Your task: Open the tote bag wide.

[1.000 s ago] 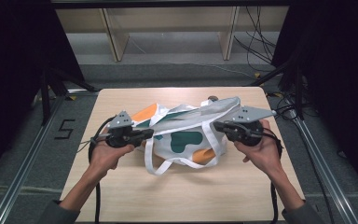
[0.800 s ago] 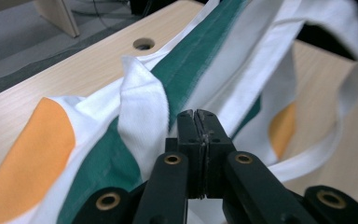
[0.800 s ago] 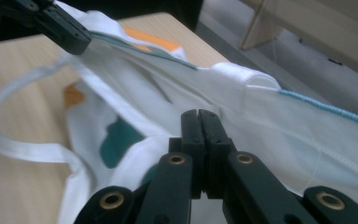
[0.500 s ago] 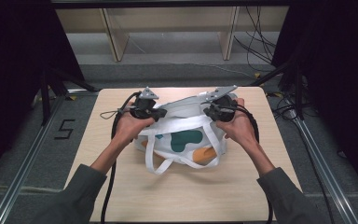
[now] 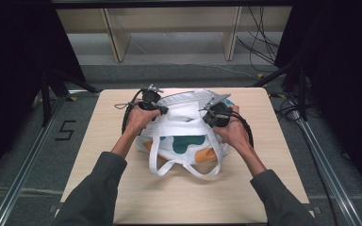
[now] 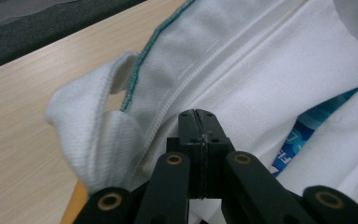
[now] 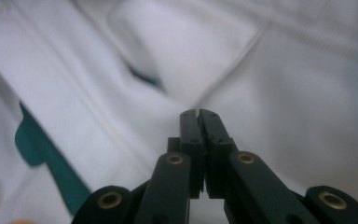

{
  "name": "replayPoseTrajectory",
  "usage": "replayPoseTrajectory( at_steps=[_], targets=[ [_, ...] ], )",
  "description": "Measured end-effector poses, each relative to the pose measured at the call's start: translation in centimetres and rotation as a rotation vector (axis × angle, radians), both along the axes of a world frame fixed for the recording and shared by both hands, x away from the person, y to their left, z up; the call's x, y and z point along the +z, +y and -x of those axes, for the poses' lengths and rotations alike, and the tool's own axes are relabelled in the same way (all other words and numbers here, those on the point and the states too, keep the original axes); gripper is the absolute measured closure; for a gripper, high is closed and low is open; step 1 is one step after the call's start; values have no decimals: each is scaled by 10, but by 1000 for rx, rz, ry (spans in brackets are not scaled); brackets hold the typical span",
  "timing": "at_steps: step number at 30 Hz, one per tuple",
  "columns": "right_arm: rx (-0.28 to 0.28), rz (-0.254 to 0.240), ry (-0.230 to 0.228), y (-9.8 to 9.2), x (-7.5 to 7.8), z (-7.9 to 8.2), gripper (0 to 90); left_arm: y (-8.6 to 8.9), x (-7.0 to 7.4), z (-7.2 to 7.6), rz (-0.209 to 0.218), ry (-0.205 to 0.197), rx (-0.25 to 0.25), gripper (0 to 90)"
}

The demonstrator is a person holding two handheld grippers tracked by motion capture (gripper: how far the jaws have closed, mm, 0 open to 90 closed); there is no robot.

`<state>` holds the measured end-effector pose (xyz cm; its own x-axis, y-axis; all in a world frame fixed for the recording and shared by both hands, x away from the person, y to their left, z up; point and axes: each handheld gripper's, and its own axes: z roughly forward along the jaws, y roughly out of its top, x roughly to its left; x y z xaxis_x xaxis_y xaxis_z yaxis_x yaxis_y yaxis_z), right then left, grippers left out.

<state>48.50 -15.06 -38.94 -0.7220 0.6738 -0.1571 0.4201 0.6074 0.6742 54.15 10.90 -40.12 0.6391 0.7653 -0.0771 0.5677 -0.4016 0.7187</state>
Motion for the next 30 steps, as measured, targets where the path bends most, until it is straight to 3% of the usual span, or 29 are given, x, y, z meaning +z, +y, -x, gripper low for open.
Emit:
replayPoseTrajectory(
  at_steps=[1, 4, 6, 9, 10, 11, 13, 14, 16, 17, 19, 20, 21, 22, 23, 26, 28, 29, 30],
  targets=[
    [7, -13, -33, 2, 4, -3, 894, 0, 0, 0, 2, 1, -3, 893],
    [-16, -13, -49, 7, 7, -13, 895, 0, 0, 1, 3, 8, -6, 892],
    [-42, 36, 9, 13, -3, -27, 900, 1, -1, 1, 5, 16, -9, 893],
    [-43, 30, 45, 14, -11, -28, 900, 2, -3, 0, 7, 27, -7, 893],
    [-15, 32, 86, 11, -14, -26, 900, 1, -5, -2, -1, 18, 0, 893],
    [4, 42, 128, 9, -14, -23, 900, 0, -6, -3, -6, 20, -4, 893],
    [41, 60, 159, 8, -18, -13, 900, -3, -7, -5, -20, 19, 4, 894],
    [85, 70, 138, 6, -19, -7, 900, -4, -7, -6, -30, 26, 2, 894],
    [137, 79, 174, 6, -17, 12, 900, -6, -7, -8, -48, 19, 14, 894],
    [180, 92, 207, 8, -20, 22, 900, -7, -8, -10, -48, 39, 16, 894],
    [247, 160, 238, 13, -35, 42, 900, -9, -11, -12, -52, 35, 31, 895],
    [260, 194, 231, 15, -43, 51, 900, -9, -11, -12, -52, 35, 31, 895],
    [260, 194, 231, 15, -43, 51, 900, -9, -13, -13, -50, 50, 29, 895],
    [274, 196, 232, 16, -50, 59, 900, -10, -16, -14, -48, 44, 36, 895],
    [276, 168, 238, 13, -63, 66, 900, -10, -20, -15, -39, 51, 40, 896],
    [267, 127, 269, 10, -75, 64, 900, -9, -23, -17, -17, 64, 52, 896],
    [266, 115, 264, 8, -75, 63, 900, -10, -21, -16, -31, 53, 51, 895],
    [264, 94, 237, 6, -67, 64, 900, -9, -14, -11, -30, 47, 36, 894],
    [239, 71, 239, 5, -61, 67, 900, -9, -14, -11, -30, 47, 36, 892]
  ],
)
